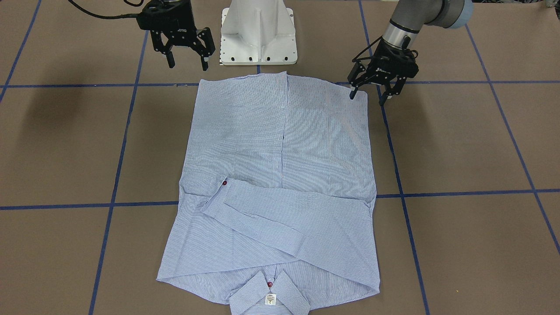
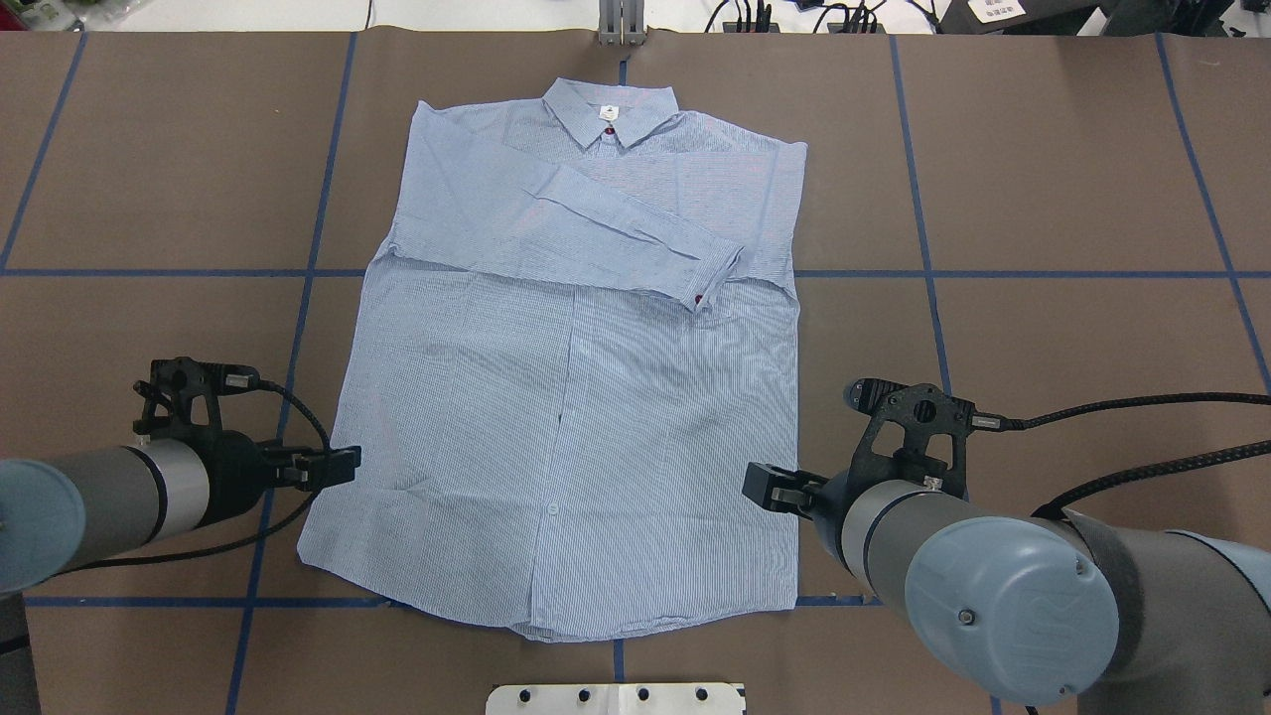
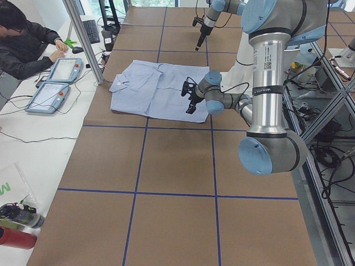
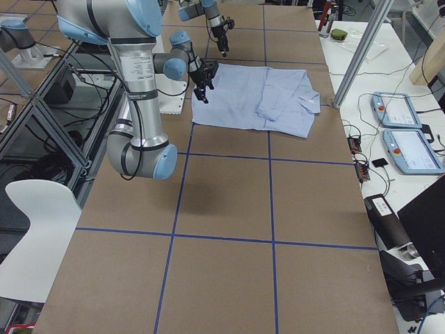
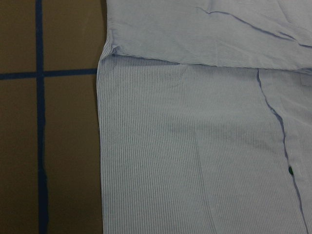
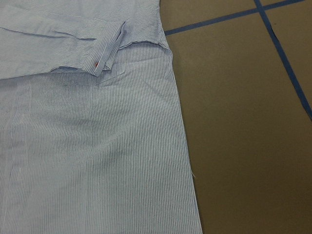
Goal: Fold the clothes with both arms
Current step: 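Lower both grippers onto the hem corners nearest the robot and grasp, then lift the hem with both grippers and fold it toward the collar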
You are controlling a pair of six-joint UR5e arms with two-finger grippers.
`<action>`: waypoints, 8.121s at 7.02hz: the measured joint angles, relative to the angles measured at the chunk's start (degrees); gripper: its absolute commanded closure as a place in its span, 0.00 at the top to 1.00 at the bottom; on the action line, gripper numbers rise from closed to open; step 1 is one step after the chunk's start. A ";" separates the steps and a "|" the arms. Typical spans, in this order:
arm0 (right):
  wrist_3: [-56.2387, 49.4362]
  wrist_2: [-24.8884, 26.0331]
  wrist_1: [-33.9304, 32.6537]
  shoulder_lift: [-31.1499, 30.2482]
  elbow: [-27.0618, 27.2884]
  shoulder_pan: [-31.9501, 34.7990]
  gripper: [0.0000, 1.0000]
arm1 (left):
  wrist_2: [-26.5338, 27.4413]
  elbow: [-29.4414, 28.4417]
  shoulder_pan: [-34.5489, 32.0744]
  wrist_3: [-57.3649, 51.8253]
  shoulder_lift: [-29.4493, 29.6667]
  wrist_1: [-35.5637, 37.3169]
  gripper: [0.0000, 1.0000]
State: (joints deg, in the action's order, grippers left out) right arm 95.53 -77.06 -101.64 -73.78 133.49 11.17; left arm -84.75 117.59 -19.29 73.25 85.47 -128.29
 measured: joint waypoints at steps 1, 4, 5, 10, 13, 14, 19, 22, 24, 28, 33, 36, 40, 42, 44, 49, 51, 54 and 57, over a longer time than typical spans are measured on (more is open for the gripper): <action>0.08 0.34 0.02 -0.03 0.01 -0.06 1.00 | 1.68 -1.00 2.59 2.55 -0.26 -0.13 0.84; 0.20 0.68 0.02 -0.12 0.01 -0.10 1.00 | 2.23 -1.55 4.38 4.10 -1.41 0.10 0.75; 0.23 0.94 0.00 -0.31 0.01 -0.10 1.00 | 2.06 -1.53 4.41 4.17 -2.04 0.13 0.74; 1.00 1.29 0.04 -0.66 0.01 -0.45 1.00 | 1.83 -1.64 5.31 8.29 -2.69 0.23 0.57; 1.22 1.57 0.04 -0.67 0.01 -0.86 1.00 | 1.95 -2.22 5.82 9.57 -3.23 0.23 0.57; 1.23 1.62 0.04 -0.67 0.01 -0.98 1.00 | 1.95 -2.42 6.10 9.63 -3.26 0.23 0.57; 2.13 1.65 0.02 -0.69 0.01 -1.25 1.00 | 1.90 -2.58 7.72 10.42 -3.12 0.17 0.40; 2.53 1.94 0.03 -1.33 0.01 -1.55 1.00 | 1.85 -2.56 8.32 10.50 -3.13 0.15 0.09; 2.68 2.44 0.03 -1.61 0.01 -1.97 1.00 | 1.92 -2.60 8.33 10.49 -3.27 0.20 0.00; 7.41 7.74 1.31 -5.27 -0.18 -7.51 0.95 | 2.04 -2.06 8.27 10.42 -3.44 0.13 0.00; 21.83 17.06 2.22 -4.79 -7.88 -16.09 0.79 | 1.92 -1.93 8.25 10.42 -3.24 -0.07 0.00; 22.59 16.97 2.20 -2.32 -12.56 -17.41 0.73 | 1.95 -1.93 8.27 10.42 -3.44 -0.26 0.00; 22.71 17.39 2.23 -1.03 -15.56 -17.38 0.55 | 1.96 -1.85 8.23 10.46 -3.55 -0.30 0.00; 22.68 17.48 2.23 -1.02 -16.32 -17.17 0.54 | 1.98 -1.81 8.22 10.46 -3.55 -0.30 0.00; 22.68 18.17 2.23 -0.95 -16.75 -17.02 0.50 | 2.09 -1.78 8.22 10.50 -3.55 -0.30 0.00; 23.54 19.04 2.23 0.82 -18.72 -16.50 0.29 | 2.05 -1.70 8.22 10.44 -3.61 -0.30 0.00; 23.82 19.03 2.23 1.50 -19.07 -16.44 0.00 | 2.04 -1.56 8.22 10.42 -3.63 -0.30 0.00; 23.60 18.87 2.22 1.41 -17.77 -15.86 0.00 | 1.89 -0.04 8.22 10.47 -3.64 -0.28 0.00; 22.66 18.31 1.73 -3.04 -5.69 -15.31 0.00 | -2.00 11.45 8.23 11.41 -3.96 0.82 0.00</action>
State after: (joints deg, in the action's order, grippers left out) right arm 118.20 -58.75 -99.90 -76.82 127.80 -4.14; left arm -86.75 129.04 -11.07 84.66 81.50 -127.47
